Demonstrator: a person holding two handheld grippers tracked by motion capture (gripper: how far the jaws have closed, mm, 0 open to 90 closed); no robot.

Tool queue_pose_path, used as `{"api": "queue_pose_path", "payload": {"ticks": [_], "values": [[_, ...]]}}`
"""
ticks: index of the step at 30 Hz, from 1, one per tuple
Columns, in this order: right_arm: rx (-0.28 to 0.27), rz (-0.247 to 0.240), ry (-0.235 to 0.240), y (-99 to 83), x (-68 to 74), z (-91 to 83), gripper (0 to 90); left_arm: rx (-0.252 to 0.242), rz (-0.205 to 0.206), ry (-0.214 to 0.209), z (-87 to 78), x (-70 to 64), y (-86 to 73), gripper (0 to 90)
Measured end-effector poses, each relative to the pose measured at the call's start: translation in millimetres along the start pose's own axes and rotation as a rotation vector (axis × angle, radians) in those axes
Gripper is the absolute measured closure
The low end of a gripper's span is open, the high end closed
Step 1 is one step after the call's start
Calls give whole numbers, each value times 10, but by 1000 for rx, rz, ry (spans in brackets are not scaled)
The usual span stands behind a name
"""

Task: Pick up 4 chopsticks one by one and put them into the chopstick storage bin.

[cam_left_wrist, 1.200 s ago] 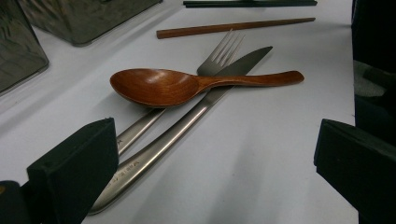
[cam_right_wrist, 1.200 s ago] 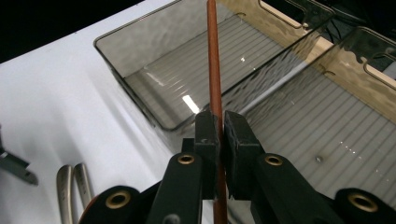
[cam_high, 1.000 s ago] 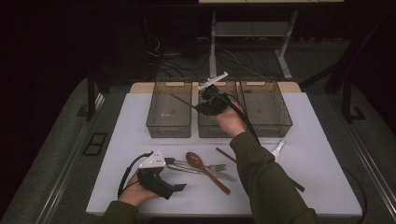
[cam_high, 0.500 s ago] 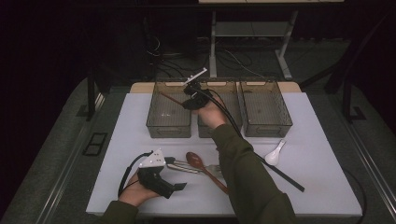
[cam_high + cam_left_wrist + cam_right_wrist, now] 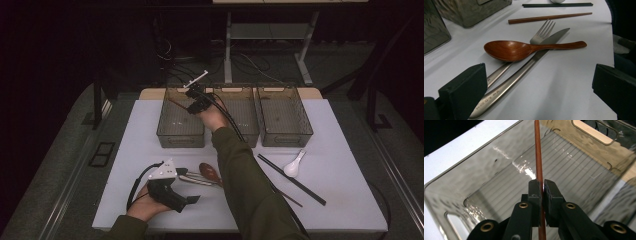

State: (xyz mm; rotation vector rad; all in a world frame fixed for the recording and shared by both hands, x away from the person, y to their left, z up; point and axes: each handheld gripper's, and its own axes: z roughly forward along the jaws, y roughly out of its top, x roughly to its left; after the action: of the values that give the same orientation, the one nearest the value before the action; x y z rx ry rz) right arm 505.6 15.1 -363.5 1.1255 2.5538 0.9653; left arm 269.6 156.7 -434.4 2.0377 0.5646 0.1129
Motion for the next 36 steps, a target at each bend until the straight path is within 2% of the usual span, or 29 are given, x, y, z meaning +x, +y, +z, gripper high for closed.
{"api": "queue_pose_path", "payload": {"ticks": [4, 5, 6, 8, 10, 12, 19, 25, 27, 29, 30, 31, 36], "values": [[15, -4, -7, 42, 53, 63, 839, 6, 9, -4, -2, 1, 3, 0], [8, -18, -18, 45, 64, 63, 821, 6, 10, -5, -2, 1, 4, 0], [-12, -22, -34, 48, 72, 50, 752, 6, 10, -5, -5, 0, 4, 0], [-29, -10, -18, 50, 60, 17, 696, 4, 10, -3, -13, 2, 4, 0], [-33, -10, -28, 50, 58, -34, 659, 7, 15, -3, -23, 8, 9, 0], [-38, -9, -1, 40, 51, -112, 597, 7, 19, -5, -24, 8, 10, 0], [-47, 16, 23, -12, 18, -220, 530, 13, 20, -5, -14, 2, 9, 0], [-87, 7, 52, -128, -23, -384, 466, 8, 16, -2, -27, 9, 4, 0], [-103, 23, 71, -181, -40, -448, 446, 6, 15, 0, -25, 16, 5, 0], [-118, -3, 77, -256, -61, -535, 408, 8, 12, 1, -16, 17, 4, 0], [-118, -3, 77, -256, -61, -535, 408, 7, 10, 2, -10, 13, 1, 0], [-141, -7, 86, -305, -78, -608, 402, 12, 16, 2, -8, 16, -1, 0], [-159, -15, 92, -390, -103, -746, 375, 14, 14, 9, -9, 16, -1, 0]]}}
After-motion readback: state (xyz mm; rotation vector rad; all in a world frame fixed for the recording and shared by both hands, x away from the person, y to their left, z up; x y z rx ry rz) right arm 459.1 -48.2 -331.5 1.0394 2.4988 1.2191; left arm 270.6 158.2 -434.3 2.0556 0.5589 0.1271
